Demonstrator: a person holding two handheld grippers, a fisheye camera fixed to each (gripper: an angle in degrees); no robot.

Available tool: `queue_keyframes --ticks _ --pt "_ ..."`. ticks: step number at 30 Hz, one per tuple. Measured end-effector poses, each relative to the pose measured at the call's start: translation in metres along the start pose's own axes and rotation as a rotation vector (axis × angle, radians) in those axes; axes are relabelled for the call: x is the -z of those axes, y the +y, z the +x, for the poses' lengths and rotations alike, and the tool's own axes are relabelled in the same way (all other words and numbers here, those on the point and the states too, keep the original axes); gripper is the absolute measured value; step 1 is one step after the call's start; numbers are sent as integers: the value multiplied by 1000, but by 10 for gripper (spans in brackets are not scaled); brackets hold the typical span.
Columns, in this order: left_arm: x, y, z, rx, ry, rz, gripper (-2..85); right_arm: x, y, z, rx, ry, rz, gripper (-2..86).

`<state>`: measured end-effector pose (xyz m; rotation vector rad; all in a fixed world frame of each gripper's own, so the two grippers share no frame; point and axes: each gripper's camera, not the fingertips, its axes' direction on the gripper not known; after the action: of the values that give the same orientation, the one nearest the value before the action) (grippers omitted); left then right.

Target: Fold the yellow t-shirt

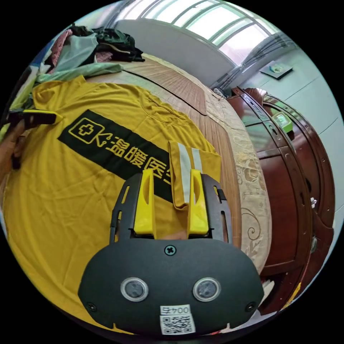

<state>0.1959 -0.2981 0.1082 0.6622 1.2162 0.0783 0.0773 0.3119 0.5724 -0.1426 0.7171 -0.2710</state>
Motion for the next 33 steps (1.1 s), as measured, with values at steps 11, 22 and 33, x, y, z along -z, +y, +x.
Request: queue_keyframes --ticks 11,22,33 --pt "-18 1 -26 0 -1 1 0 6 92 129 -231 -341 28 101" --pt "-50 8 -57 -6 -15 2 0 -8 123 86 273 -211 -139 33" --pt "-89 20 -93 -14 -33 3 0 58 306 248 -904 -517 129 75"
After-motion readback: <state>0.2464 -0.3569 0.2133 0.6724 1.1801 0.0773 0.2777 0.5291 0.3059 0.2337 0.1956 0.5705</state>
